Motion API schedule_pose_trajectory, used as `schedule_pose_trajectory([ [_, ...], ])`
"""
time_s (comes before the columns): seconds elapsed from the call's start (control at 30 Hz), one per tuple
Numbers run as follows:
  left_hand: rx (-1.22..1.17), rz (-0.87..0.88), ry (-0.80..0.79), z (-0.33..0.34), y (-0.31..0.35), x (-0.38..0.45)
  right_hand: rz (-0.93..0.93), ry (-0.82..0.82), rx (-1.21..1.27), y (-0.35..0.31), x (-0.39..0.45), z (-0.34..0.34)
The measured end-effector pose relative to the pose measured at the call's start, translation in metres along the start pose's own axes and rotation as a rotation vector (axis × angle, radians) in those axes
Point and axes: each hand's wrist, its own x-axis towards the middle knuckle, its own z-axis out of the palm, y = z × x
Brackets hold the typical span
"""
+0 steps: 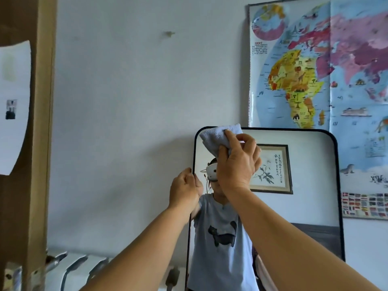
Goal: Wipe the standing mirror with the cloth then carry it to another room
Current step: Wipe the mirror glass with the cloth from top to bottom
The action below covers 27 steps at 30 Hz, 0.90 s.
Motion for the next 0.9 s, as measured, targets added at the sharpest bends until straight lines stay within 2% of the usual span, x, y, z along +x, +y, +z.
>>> schedule_pose_trajectory([
  [0.1, -0.127, -0.107, -0.061, 0.0, -0.001, 0.013, -0.003, -0.046, -0.088, -0.005, 0.002, 0.018],
  [0.2, -0.229, -0.222, -0.213, -0.002, -0.002, 0.021, -0.05, -0.151, -0.153, -0.012, -0.002, 0.035],
  [0.37, -0.552, -0.249, -0.378, 0.008, -0.014, 0.033, -0.14, -0.173, -0.28, -0.01, -0.007, 0.054],
  [0.43, -0.547, -0.237, -0.343, 0.013, -0.018, 0.037, -0.144, -0.156, -0.297, -0.001, -0.003, 0.054],
  [0.57, -0.476, -0.284, -0.145, 0.019, -0.023, 0.04, -0.066, -0.076, -0.273, 0.022, 0.008, 0.044],
  [0.77, -0.413, -0.318, -0.134, 0.024, -0.029, 0.047, 0.037, 0.102, -0.271, 0.074, 0.031, 0.003],
  [0.9, -0.405, -0.309, -0.154, 0.024, -0.031, 0.049, 0.186, 0.209, -0.26, 0.109, 0.046, -0.033],
])
